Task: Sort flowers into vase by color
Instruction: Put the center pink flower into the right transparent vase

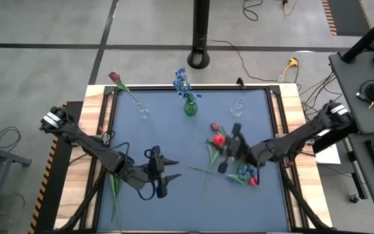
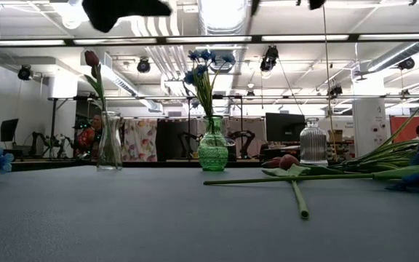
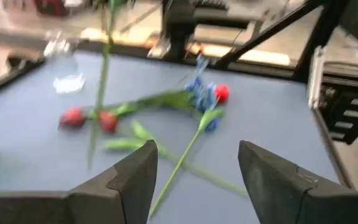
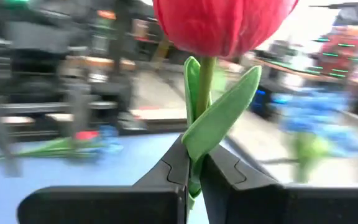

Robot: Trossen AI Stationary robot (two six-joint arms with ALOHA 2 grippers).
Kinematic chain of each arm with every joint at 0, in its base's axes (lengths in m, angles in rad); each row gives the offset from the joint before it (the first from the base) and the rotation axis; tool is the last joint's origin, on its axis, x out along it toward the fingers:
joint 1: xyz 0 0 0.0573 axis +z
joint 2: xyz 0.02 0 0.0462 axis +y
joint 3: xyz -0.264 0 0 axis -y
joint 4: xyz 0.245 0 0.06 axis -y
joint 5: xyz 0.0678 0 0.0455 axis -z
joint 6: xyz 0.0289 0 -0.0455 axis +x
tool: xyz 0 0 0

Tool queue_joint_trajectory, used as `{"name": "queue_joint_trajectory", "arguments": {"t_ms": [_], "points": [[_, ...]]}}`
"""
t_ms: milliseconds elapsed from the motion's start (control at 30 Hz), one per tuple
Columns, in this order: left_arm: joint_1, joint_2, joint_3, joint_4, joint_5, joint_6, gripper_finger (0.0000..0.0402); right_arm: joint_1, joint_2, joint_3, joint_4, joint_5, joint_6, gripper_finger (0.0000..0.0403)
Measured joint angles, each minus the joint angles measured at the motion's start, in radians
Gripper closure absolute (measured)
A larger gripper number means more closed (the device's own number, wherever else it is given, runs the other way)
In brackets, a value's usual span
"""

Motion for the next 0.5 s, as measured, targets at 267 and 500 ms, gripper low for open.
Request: {"name": "queue_joint_trajectory", "arguments": {"t_ms": [267,500], "points": [[0.0,-0.043,0.0,-0.156,0.0,-0.117,0.0201,-0.184,-0.305,0.011,-0.281,0.081,0.066,0.0385],[0.0,-0.053,0.0,-0.192,0.0,-0.117,0.0203,-0.382,-0.418,0.18,-0.826,0.009,0.308,0.0385]]}}
